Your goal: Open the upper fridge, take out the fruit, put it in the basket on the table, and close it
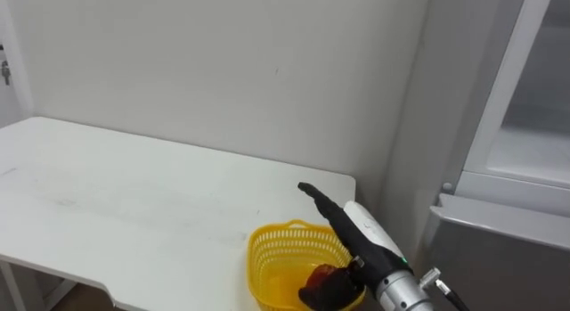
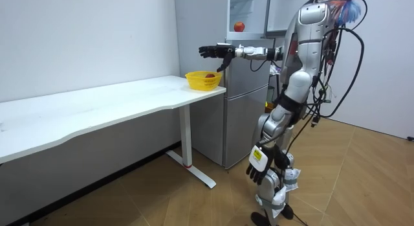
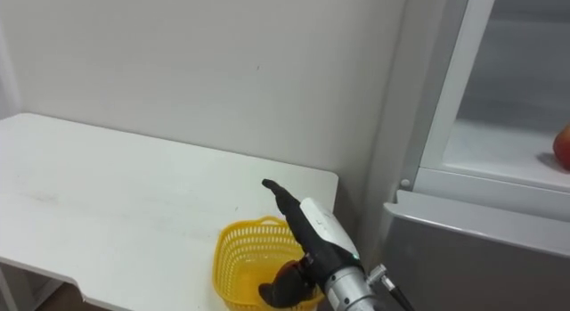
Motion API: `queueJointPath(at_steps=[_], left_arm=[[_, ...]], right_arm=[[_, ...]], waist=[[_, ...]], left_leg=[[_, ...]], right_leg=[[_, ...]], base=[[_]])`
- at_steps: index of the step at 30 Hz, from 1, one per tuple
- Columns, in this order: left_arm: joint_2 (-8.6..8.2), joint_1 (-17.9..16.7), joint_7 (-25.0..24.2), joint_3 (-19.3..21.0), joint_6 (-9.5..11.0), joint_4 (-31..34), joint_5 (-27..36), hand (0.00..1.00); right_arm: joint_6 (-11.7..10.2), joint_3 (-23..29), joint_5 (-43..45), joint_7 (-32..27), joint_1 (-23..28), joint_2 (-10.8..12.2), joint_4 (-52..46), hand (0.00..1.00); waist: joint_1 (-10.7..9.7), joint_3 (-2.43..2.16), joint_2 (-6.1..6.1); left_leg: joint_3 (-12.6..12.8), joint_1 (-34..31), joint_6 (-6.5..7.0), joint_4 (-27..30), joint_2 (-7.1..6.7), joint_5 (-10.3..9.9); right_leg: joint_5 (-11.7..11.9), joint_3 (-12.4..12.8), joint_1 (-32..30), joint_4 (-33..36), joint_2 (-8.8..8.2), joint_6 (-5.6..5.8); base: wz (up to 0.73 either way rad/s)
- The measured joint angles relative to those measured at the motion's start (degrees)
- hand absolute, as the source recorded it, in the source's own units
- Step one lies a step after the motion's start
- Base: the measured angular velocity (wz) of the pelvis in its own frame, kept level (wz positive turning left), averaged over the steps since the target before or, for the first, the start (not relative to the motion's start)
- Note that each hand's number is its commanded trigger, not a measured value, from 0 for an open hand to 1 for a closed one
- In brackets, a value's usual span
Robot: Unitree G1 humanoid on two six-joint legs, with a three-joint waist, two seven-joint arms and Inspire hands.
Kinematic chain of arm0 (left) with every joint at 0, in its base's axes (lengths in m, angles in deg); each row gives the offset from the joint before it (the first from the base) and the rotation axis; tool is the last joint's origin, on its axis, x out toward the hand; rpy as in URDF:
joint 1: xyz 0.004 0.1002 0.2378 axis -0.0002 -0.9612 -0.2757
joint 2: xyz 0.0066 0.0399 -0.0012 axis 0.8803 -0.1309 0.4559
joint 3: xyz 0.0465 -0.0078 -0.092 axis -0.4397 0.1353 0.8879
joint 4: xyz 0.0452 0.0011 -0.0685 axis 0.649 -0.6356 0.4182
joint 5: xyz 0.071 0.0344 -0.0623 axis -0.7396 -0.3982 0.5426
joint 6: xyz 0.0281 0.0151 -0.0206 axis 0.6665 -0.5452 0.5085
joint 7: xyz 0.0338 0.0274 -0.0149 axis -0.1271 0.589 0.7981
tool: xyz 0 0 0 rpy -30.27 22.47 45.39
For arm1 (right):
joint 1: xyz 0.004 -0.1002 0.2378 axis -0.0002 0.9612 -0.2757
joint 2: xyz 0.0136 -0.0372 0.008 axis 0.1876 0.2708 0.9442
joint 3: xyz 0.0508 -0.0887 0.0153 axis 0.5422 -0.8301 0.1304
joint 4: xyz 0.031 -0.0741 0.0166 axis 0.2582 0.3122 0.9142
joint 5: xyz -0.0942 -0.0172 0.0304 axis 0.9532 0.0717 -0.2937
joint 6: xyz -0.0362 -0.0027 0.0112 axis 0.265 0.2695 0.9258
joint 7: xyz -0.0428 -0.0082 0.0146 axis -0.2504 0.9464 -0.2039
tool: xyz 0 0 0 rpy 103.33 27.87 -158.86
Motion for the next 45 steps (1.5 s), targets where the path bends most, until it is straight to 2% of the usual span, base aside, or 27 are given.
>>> queueJointPath(at_steps=[7,10,14,15,19,22,26,28,30,31,35,41,45], left_arm=[[-0.03,0.07,-0.11,0.8,-0.03,0.24,-0.14,0.0],[-0.09,0.12,-0.06,0.78,-0.03,0.34,-0.11,0.0],[-0.14,0.06,0.21,0.14,0.02,0.27,0.0,0.0],[-0.1,0.09,0.22,0.16,0.06,0.27,0.0,0.0],[-0.18,0.18,0.26,0.24,0.53,0.28,-0.08,0.0],[-0.38,0.17,0.98,0.19,0.95,0.29,-0.15,0.0],[-0.7,-0.95,1.98,0.17,1.48,0.03,0.07,0.0],[-0.71,-1.43,2.76,0.22,1.6,-0.69,0.14,0.0],[-0.87,-1.82,3.46,0.29,2.1,-1.93,0.05,0.0],[-0.88,-1.87,3.47,0.3,2.32,-2.1,0.05,0.0],[-0.98,-1.88,3.74,0.45,3.69,-2.32,0.05,0.0],[-1.68,-1.85,5.4,0.42,4.06,-2.88,0.03,0.0],[-1.68,-1.63,6.26,0.46,4.36,-2.9,0.03,0.0]], right_arm=[[0.0,0.43,-4.8,0.01,0.04,0.23,-3.26,0.0],[-0.27,0.8,-6.67,-0.09,0.04,0.24,-4.4,0.0],[-0.27,0.82,-7.13,-0.52,0.12,0.26,-6.35,0.0],[-0.29,1.0,-7.41,-0.53,0.45,0.24,-8.16,0.0],[-1.81,3.84,-8.64,-1.02,4.71,0.16,-14.58,0.0],[-2.78,4.42,-9.09,-0.85,7.08,0.19,-17.73,0.0],[-3.17,5.53,-8.91,-0.94,11.16,0.22,-23.17,0.0],[-3.88,7.39,-9.8,-1.27,13.59,0.21,-25.79,0.0],[-4.63,9.8,-9.93,-2.32,14.92,0.24,-27.92,0.0],[-4.69,10.53,-9.68,-2.69,15.08,0.27,-28.57,0.0],[-7.38,15.13,-8.49,-7.62,16.3,0.31,-31.64,0.0],[-9.02,17.23,-5.28,-12.69,18.26,0.33,-33.69,0.0],[-9.87,18.48,-5.59,-16.22,19.19,0.32,-36.06,0.0]], waist=[[-0.34,0.0,-0.1],[-0.63,-0.17,0.18],[-1.76,-0.41,1.05],[-2.8,-0.28,1.24],[-3.51,-0.34,1.63],[-4.92,-0.41,1.82],[-6.15,-0.98,2.67],[-6.85,-0.94,3.05],[-8.4,-0.77,3.5],[-8.76,-0.77,3.57],[-9.9,-0.8,4.0],[-12.3,-1.06,3.71],[-12.51,-1.05,3.31]], left_leg=[[0.2,-0.17,0.03,0.01,-0.06,0.0],[0.31,-0.09,0.06,0.17,-0.05,0.02],[1.73,-0.04,0.06,0.08,0.3,0.02],[1.95,-0.06,0.05,0.09,0.34,0.02],[3.14,-0.04,0.08,-0.22,0.6,-0.02],[3.29,-0.21,0.11,-0.33,0.72,-0.06],[4.9,0.1,0.13,-0.82,0.87,-0.04],[5.04,0.44,0.14,-0.79,0.88,-0.03],[5.31,0.61,0.15,-0.95,0.88,-0.03],[5.52,0.53,0.15,-1.13,0.88,-0.03],[6.5,0.4,0.18,-1.8,0.96,-0.01],[7.44,0.42,0.24,-1.85,0.96,0.03],[8.12,0.79,0.24,-1.96,1.12,0.03]], right_leg=[[-0.04,0.03,-0.1,-0.05,-0.07,0.06],[-0.03,0.11,-0.11,0.0,-0.04,0.06],[-0.01,1.55,-0.91,0.73,0.13,0.04],[-0.01,1.7,-1.04,0.95,0.13,0.04],[0.06,2.99,-1.45,1.1,0.34,-0.07],[0.14,3.84,-1.94,1.22,0.52,-0.2],[0.19,5.41,-2.57,1.08,0.77,-0.18],[0.27,5.72,-2.41,1.26,0.84,-0.12],[0.26,6.13,-2.51,1.48,0.84,-0.11],[0.25,6.23,-2.65,1.49,0.84,-0.1],[0.25,7.48,-3.69,1.89,1.01,-0.09],[0.25,7.91,-4.16,2.0,0.98,-0.06],[0.25,8.78,-4.15,2.04,1.22,-0.07]], base=[[0.0],[-0.01],[-0.14],[-0.11],[-0.14],[-0.1],[-0.16],[-0.1],[-0.1],[-0.08],[-0.16],[-0.07],[-0.09]])
